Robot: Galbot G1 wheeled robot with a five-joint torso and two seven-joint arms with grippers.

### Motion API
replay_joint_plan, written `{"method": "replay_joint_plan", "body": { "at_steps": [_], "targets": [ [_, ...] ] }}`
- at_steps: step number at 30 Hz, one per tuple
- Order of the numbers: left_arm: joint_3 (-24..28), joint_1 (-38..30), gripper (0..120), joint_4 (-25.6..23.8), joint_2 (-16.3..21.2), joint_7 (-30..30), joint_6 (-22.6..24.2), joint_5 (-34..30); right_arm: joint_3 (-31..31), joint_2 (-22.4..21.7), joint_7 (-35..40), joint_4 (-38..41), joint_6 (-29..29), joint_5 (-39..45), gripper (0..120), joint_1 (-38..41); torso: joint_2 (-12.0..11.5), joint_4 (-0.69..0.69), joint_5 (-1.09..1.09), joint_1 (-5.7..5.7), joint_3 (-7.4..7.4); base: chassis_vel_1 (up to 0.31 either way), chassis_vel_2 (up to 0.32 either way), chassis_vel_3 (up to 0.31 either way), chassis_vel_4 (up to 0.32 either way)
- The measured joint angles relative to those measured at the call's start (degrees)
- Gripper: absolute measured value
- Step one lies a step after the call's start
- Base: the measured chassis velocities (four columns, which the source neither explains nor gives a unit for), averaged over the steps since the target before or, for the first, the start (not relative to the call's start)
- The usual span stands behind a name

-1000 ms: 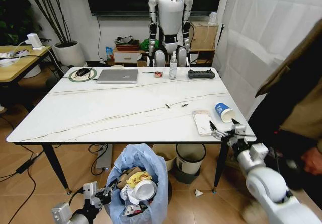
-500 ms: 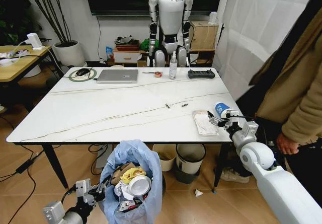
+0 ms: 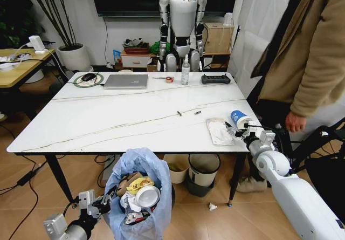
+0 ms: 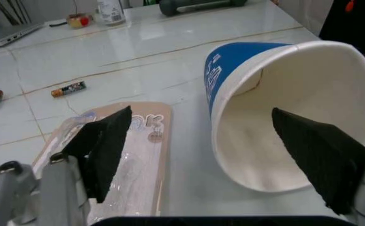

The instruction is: Pick up the trash bin and place the trash from the table into it.

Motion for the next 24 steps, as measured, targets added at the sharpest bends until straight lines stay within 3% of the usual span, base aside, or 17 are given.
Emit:
{"method": "replay_joint_plan", "body": {
  "at_steps": [18, 24],
  "targets": [
    [0.1, -0.3, 0, 0.0, 0.0, 0.0, 0.1, -0.1, -0.2, -0.2, -0.6, -0.4, 0.3, -0.4, 13, 0.3, 0.0, 0.00, 0.00, 0.00, 0.00, 0.000, 0.000, 0.000, 0.000],
    [0.2, -0.4, 0, 0.0, 0.1, -0.1, 0.1, -0.1, -0.2, -0.2, -0.8, -0.4, 0.4, -0.5, 0, 0.2, 0.0, 0.00, 0.00, 0.00, 0.00, 0.000, 0.000, 0.000, 0.000]
  ]
}}
